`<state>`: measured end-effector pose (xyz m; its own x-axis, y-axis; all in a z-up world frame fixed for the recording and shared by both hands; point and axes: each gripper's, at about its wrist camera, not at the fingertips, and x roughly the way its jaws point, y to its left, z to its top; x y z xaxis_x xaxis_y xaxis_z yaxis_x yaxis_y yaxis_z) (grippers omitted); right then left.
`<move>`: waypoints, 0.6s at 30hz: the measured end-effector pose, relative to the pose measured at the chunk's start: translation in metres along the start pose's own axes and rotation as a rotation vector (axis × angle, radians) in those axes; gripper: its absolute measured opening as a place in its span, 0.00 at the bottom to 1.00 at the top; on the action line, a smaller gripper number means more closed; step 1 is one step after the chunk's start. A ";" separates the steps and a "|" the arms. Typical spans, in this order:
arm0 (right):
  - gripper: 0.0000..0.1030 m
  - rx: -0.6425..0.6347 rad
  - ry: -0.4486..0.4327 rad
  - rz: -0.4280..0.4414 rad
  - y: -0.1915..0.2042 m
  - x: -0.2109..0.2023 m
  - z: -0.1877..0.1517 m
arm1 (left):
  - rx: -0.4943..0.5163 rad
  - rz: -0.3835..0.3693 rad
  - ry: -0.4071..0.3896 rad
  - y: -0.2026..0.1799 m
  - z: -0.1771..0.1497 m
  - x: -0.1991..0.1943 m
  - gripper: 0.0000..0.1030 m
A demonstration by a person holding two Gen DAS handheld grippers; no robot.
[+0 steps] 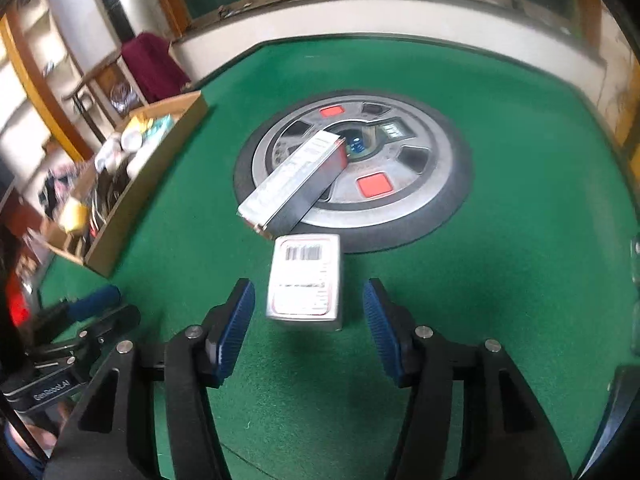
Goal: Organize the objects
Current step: 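Grasp a small white box with the right gripper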
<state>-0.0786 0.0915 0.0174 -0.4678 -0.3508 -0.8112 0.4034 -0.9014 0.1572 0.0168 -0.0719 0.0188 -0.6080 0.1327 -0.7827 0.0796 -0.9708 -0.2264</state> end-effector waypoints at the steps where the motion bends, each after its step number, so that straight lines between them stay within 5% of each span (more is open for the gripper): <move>1: 0.54 -0.011 0.006 -0.019 0.002 0.003 -0.001 | 0.010 0.001 0.001 -0.002 -0.001 0.000 0.49; 8: 0.53 -0.011 -0.050 -0.092 -0.002 0.008 -0.003 | 0.027 -0.003 0.004 -0.005 -0.003 -0.002 0.51; 12: 0.33 0.041 -0.043 -0.086 -0.020 0.008 -0.003 | 0.029 0.001 0.004 -0.004 -0.004 -0.003 0.51; 18: 0.31 0.049 -0.050 -0.078 -0.027 0.003 -0.004 | 0.026 0.002 0.003 -0.003 -0.004 -0.003 0.51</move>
<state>-0.0874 0.1161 0.0086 -0.5354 -0.2900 -0.7933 0.3259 -0.9374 0.1227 0.0212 -0.0684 0.0194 -0.6052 0.1318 -0.7851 0.0598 -0.9759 -0.2099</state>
